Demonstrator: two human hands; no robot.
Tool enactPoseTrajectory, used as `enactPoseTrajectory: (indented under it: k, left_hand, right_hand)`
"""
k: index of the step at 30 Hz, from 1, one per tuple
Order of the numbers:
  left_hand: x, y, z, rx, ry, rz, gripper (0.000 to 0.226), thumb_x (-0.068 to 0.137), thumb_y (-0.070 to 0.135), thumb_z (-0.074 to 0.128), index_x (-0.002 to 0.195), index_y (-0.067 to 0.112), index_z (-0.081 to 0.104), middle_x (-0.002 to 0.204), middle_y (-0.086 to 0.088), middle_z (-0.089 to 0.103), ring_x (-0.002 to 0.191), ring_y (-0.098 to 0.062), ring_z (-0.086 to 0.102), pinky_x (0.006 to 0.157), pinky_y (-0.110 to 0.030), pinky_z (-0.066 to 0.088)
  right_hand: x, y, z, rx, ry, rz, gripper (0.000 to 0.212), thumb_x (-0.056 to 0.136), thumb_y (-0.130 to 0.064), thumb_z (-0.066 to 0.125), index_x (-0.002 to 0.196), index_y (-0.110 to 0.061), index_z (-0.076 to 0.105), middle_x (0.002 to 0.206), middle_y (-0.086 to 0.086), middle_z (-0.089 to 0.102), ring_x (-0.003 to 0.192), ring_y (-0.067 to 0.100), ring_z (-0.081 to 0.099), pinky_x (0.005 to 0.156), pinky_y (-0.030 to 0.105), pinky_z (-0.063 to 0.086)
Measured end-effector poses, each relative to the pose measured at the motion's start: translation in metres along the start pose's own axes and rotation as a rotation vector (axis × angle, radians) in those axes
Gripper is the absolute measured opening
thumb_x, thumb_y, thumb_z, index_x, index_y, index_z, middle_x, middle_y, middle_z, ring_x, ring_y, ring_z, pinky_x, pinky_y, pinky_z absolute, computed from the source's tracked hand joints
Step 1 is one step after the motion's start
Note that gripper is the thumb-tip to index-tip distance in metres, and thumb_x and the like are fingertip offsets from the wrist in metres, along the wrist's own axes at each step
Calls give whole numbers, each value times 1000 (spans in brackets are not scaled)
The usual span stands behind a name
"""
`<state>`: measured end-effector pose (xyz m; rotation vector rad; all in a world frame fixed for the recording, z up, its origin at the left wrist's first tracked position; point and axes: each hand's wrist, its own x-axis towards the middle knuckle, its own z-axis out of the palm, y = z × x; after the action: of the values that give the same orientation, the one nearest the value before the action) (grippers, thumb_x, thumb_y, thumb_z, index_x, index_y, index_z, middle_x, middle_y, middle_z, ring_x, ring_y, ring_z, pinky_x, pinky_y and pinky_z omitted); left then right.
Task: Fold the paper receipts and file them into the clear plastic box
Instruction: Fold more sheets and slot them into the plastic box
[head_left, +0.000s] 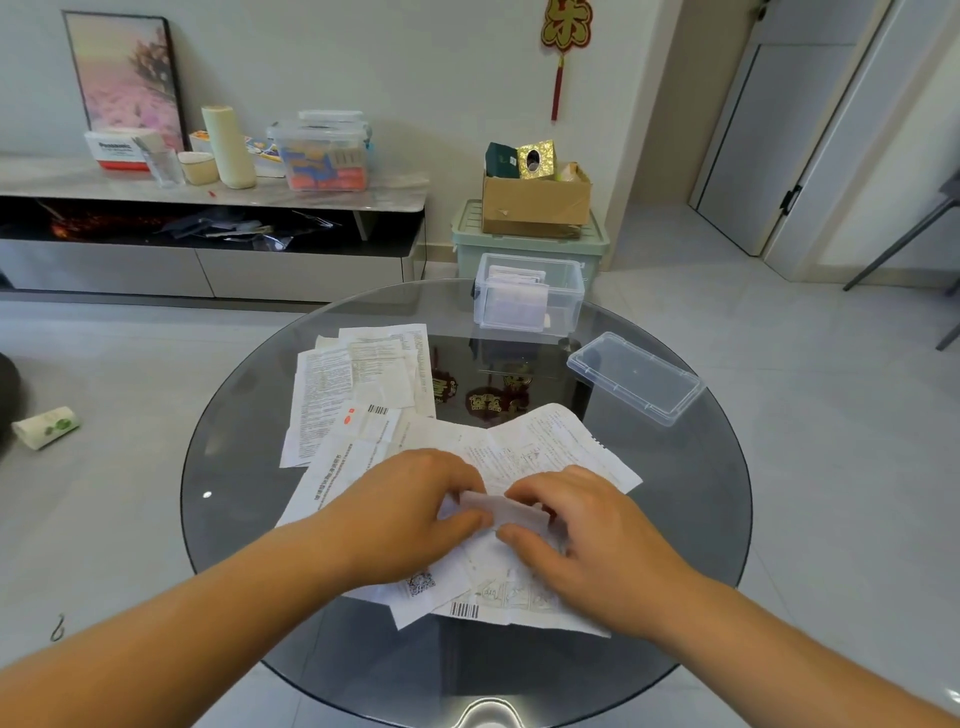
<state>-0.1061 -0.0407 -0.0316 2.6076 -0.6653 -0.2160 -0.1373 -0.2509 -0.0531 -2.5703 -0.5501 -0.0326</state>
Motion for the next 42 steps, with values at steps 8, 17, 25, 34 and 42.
enactPoseTrajectory:
  k: [8, 17, 25, 34, 42]
  left_hand:
    - [16, 0, 18, 64, 69, -109, 36, 83, 66, 64, 101, 37, 51, 93, 18, 51, 93, -6, 45, 86, -29, 42]
    - [28, -4, 15, 112, -10, -277, 55, 76, 74, 64, 118, 46, 42, 121, 11, 45, 115, -16, 35, 106, -40, 32]
    - [29, -8, 7, 47, -75, -310, 48, 81, 61, 70, 119, 49, 44, 124, 11, 46, 117, -16, 37, 107, -41, 34]
    - [27, -7, 2, 22, -74, -292, 45, 82, 57, 72, 119, 49, 47, 121, 12, 47, 115, -14, 38, 106, -40, 35]
    - [27, -3, 7, 36, -18, -238, 52, 84, 52, 72, 126, 49, 41, 120, 15, 48, 118, -13, 37, 108, -39, 33]
  right_hand:
    - [10, 6, 0, -31, 69, 195, 23, 93, -56, 56, 112, -43, 55, 104, -25, 53, 105, 4, 43, 103, 36, 27]
    - [17, 10, -4, -66, -86, 320, 53, 88, -64, 58, 136, -50, 40, 123, -15, 37, 127, 12, 26, 108, 38, 17]
    - [26, 18, -15, -21, -212, 368, 59, 86, -52, 69, 137, -53, 39, 128, -14, 40, 131, 16, 29, 112, 43, 19]
    - [28, 22, -24, 4, -290, 353, 56, 87, -45, 71, 134, -55, 42, 126, -14, 40, 128, 16, 33, 112, 45, 25]
    - [19, 15, -22, -35, -216, 222, 56, 94, -47, 59, 144, -51, 34, 132, -16, 38, 134, 13, 28, 117, 45, 21]
